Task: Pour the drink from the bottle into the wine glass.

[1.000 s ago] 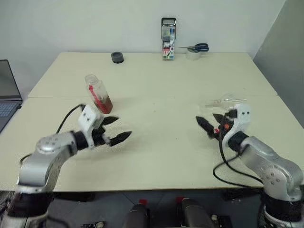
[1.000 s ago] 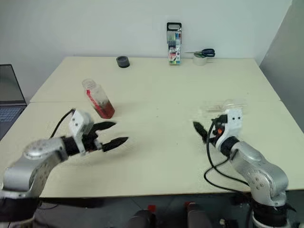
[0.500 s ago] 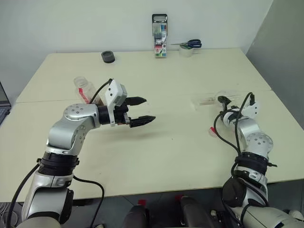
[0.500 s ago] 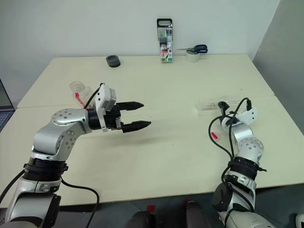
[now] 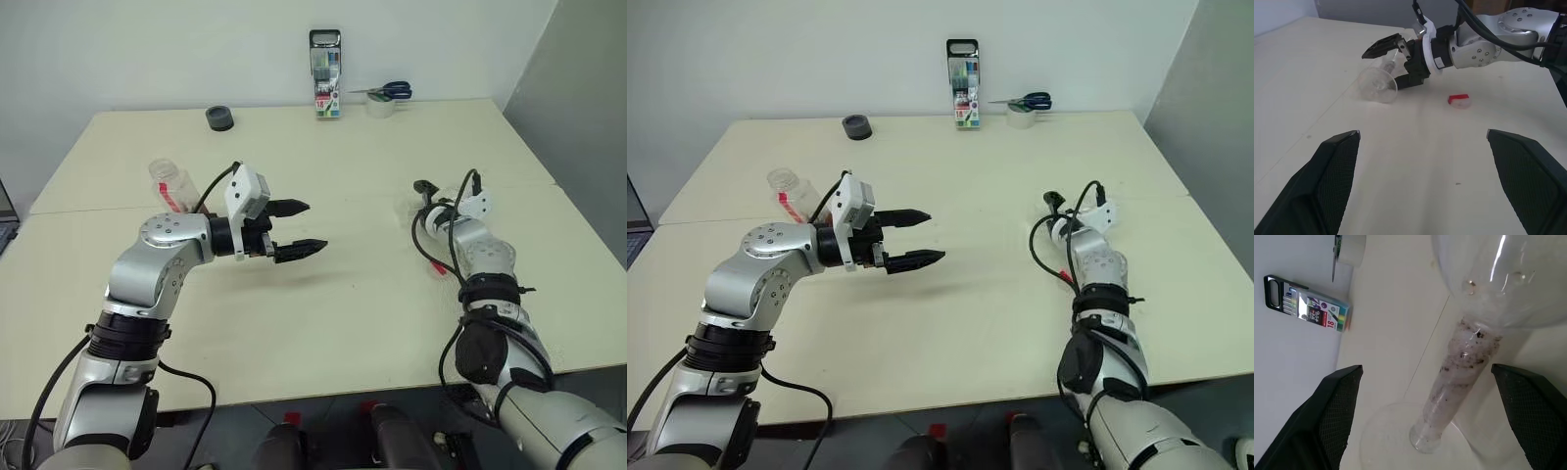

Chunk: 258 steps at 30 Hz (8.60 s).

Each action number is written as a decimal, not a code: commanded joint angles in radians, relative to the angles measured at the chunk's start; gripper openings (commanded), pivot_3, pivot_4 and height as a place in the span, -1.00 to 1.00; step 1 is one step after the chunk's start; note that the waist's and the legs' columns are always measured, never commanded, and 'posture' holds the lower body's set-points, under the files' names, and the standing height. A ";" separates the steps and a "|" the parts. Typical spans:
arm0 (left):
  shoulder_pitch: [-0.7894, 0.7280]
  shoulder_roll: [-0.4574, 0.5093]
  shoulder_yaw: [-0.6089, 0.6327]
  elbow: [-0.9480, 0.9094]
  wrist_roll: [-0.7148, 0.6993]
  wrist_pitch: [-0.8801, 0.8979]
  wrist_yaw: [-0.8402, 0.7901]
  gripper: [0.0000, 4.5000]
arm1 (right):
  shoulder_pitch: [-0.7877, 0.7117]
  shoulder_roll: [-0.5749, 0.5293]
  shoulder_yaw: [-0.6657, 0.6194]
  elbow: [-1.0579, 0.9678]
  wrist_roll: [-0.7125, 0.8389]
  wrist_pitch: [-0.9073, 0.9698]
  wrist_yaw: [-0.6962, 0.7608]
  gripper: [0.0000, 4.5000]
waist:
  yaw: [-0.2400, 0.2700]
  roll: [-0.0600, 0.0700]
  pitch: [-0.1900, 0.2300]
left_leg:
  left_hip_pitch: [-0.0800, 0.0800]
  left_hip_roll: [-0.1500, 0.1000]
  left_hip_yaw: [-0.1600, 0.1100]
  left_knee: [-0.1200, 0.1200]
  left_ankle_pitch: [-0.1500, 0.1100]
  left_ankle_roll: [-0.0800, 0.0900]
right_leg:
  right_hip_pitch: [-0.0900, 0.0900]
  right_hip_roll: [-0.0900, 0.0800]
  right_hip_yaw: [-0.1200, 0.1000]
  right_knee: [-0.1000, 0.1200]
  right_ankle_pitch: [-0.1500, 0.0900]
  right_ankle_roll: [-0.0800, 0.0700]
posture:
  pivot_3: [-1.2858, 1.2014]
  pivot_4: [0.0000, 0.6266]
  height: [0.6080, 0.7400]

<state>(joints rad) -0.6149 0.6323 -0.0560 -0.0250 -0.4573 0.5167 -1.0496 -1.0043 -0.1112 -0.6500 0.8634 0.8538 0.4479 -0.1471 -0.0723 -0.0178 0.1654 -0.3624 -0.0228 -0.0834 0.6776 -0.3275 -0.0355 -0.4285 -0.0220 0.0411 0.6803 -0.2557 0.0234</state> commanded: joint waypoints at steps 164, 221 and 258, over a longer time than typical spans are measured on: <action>-0.076 -0.127 0.321 0.776 0.262 -0.595 0.615 1.00 | 0.595 -0.355 0.666 -1.585 -0.119 0.419 0.642 1.00 | 0.044 0.000 -0.002 | -0.002 -0.001 -0.024 0.000 0.002 -0.006 | 0.007 -0.002 -0.021 -0.007 0.001 -0.002 | 0.03 -0.52 1.00; -0.671 -0.011 -0.222 1.109 0.895 -1.117 0.574 -0.25 | 0.507 -0.151 0.736 -1.306 -0.443 0.040 0.550 1.00 | 0.040 -0.002 -0.001 | -0.004 -0.004 -0.023 0.001 0.003 -0.005 | 0.005 0.000 -0.023 -0.006 0.001 -0.002 | 0.03 -0.52 1.00; -0.810 0.039 -0.378 1.240 1.136 -1.246 0.789 -0.25 | 0.509 -0.148 0.729 -1.311 -0.446 0.035 0.546 1.00 | 0.040 -0.002 -0.001 | -0.004 -0.006 -0.022 0.001 0.003 -0.005 | 0.004 0.000 -0.023 -0.004 0.000 -0.002 | 0.03 -0.52 1.00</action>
<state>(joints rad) -1.3744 0.6482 -0.4388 1.2240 0.6797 -0.7147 -0.2891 -0.4821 -0.2630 0.0973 -0.4138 0.4072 0.5106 0.3942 -0.0327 -0.0200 0.1649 -0.3665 -0.0289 -0.1059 0.6788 -0.3248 -0.0409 -0.4242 -0.0218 0.0184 0.6763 -0.2553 0.0215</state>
